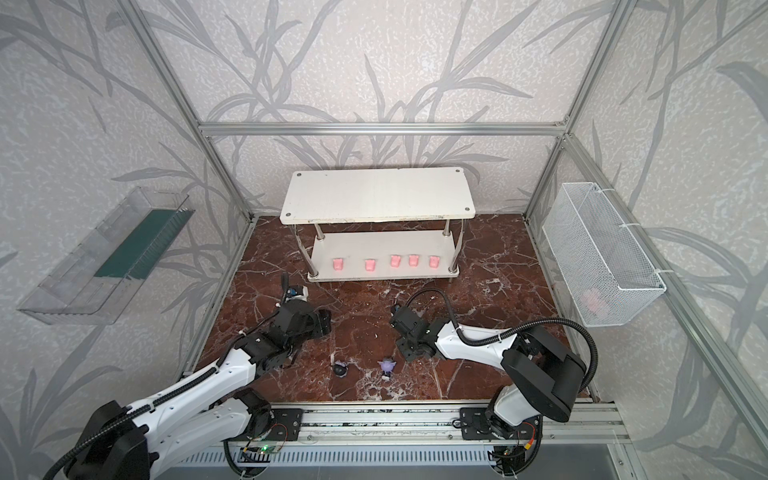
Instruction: Place and organize the plastic toys onto the shelf
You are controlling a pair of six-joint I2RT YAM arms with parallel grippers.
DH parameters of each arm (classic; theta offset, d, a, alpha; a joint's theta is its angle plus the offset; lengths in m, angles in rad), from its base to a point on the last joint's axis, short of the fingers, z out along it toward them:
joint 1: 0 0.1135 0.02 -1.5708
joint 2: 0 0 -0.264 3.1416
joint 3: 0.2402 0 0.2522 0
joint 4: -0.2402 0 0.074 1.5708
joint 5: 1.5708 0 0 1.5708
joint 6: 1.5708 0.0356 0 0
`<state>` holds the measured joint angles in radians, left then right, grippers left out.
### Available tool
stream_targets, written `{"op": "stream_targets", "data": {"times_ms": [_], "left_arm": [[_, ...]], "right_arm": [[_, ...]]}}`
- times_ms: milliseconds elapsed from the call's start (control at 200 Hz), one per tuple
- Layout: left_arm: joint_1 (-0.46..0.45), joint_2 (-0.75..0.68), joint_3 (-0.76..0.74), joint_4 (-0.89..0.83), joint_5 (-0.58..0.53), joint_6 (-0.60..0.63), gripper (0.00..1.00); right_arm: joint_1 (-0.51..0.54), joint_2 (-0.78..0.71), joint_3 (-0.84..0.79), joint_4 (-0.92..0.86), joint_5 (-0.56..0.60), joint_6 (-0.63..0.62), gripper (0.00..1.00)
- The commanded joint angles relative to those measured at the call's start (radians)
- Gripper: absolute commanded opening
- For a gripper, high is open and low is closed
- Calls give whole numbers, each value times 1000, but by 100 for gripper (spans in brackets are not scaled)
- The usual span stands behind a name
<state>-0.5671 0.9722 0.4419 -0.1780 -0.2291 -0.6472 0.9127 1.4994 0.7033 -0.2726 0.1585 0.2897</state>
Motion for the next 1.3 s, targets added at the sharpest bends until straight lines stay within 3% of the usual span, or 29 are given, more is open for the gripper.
{"op": "stream_targets", "data": {"times_ms": [0, 395, 735, 930, 1299], "left_arm": [[5, 5, -11, 14, -7, -12, 80], [6, 9, -10, 19, -5, -11, 80], [9, 5, -18, 29, 1, -12, 80], [9, 9, -24, 37, 5, -11, 80], [13, -17, -38, 22, -3, -15, 80]], "right_arm": [[7, -37, 11, -35, 15, 9, 52], [7, -112, 50, -87, -26, 19, 60], [6, -146, 59, -120, -50, 35, 61], [6, -120, 63, -130, -31, 16, 59], [5, -56, 105, -153, 10, -57, 46]]}}
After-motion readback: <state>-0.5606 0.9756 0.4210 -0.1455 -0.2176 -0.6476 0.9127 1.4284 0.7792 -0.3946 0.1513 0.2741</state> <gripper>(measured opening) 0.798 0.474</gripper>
